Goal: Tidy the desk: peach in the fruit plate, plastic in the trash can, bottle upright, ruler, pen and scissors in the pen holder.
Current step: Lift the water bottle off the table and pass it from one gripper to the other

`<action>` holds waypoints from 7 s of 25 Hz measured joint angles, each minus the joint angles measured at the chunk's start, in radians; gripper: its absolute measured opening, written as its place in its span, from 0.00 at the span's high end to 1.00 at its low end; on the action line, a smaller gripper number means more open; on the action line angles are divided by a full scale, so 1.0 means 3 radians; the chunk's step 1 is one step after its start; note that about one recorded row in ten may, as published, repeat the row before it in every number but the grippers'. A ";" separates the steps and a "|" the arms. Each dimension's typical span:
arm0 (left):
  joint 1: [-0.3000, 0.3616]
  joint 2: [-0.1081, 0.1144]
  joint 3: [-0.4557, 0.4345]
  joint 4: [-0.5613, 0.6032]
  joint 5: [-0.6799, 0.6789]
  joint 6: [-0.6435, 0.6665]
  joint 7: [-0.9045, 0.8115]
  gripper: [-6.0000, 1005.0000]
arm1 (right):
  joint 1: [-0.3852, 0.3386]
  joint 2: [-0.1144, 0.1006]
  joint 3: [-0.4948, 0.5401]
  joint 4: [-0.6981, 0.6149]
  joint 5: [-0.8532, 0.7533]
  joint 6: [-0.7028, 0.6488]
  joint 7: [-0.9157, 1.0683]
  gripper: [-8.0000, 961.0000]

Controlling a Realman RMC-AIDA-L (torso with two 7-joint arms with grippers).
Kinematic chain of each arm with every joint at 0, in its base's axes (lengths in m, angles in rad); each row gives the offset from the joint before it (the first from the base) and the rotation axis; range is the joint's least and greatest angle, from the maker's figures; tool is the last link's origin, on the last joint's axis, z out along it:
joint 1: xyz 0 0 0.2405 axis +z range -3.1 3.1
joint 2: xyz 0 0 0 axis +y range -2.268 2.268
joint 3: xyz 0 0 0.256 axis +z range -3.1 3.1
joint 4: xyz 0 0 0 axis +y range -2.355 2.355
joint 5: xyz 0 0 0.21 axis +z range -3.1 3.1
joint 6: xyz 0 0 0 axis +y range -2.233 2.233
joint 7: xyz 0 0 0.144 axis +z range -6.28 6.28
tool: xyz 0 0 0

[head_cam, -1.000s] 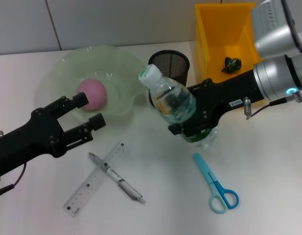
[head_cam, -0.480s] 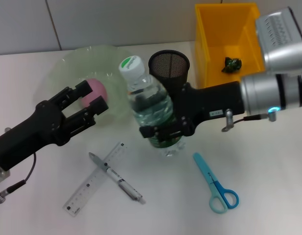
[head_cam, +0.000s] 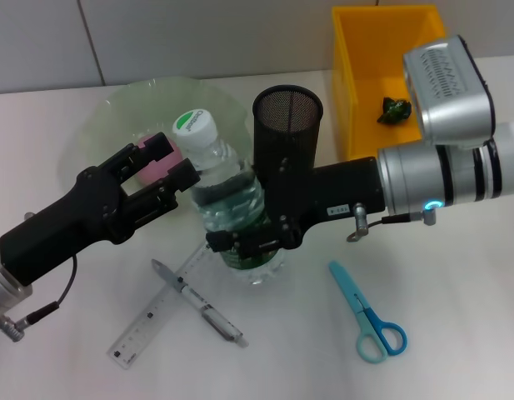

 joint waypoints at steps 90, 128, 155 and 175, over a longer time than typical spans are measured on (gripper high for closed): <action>-0.0050 0.0026 0.0143 -0.0081 -0.0004 -0.0036 0.0270 0.53 | 0.0123 0.0020 -0.0303 0.0211 0.0098 0.0134 0.0063 0.19; -0.0043 0.0026 0.0086 -0.0082 -0.0019 -0.0036 0.0153 0.55 | 0.0125 0.0018 -0.0454 0.0089 0.0143 0.0170 0.0320 0.19; -0.0024 0.0038 -0.0001 -0.0061 -0.0087 -0.0026 0.0137 0.55 | 0.0100 0.0006 -0.0552 0.0031 0.0117 0.0186 0.0319 0.20; -0.0024 0.0042 -0.0015 -0.0051 -0.0125 -0.0020 0.0101 0.55 | 0.0065 -0.0004 -0.0579 -0.0017 0.0027 0.0206 0.0401 0.20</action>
